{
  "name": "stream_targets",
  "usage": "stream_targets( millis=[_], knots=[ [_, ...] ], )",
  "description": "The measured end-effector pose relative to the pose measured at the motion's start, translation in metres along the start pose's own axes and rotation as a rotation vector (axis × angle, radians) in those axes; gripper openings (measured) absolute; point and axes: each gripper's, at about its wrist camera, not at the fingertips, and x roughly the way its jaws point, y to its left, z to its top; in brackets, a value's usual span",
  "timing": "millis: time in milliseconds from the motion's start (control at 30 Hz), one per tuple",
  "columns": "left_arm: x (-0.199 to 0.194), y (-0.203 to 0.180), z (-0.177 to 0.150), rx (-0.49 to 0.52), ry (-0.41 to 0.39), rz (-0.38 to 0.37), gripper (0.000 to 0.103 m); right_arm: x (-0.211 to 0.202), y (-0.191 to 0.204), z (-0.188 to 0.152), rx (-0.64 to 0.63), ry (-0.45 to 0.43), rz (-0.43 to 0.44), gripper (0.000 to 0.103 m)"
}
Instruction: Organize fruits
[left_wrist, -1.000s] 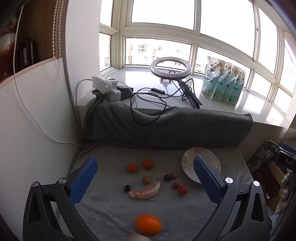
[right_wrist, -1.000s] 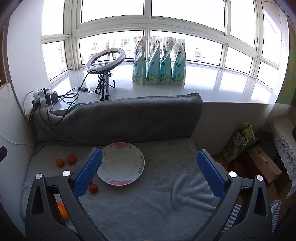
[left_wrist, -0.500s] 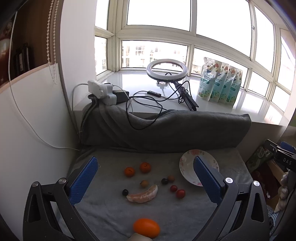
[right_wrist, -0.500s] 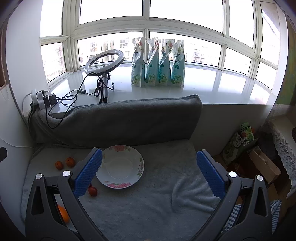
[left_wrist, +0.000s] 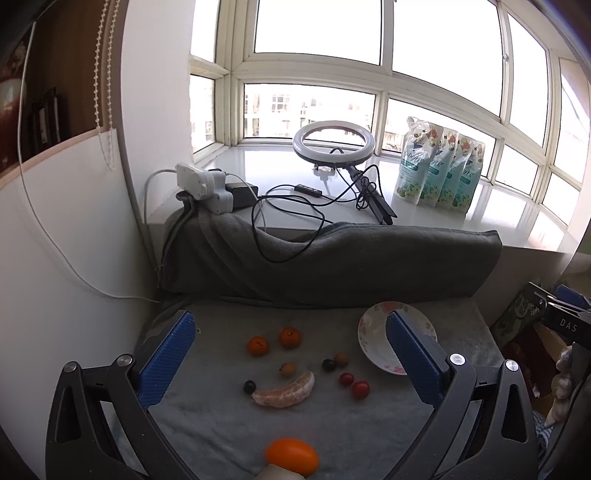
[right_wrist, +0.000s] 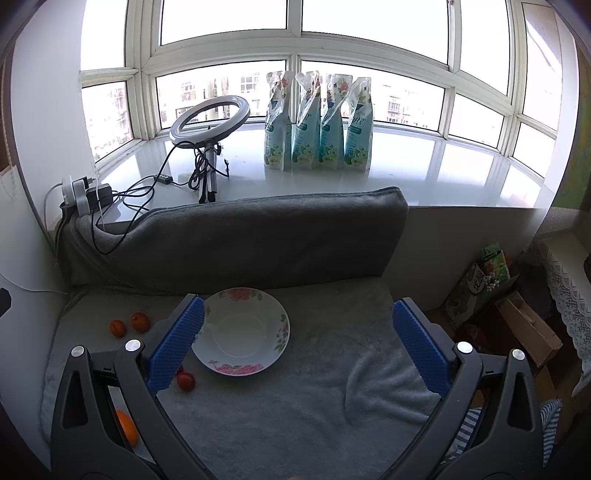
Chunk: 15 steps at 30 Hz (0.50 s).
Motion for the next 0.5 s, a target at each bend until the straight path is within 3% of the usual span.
stream_targets(
  millis=[500],
  knots=[
    [-0.0009,0.0044,-0.0009,-0.015,-0.001,0.007,0.102,0.0018,0.0049,-0.0019,-0.005,0.003,0.01,0.103]
  ],
)
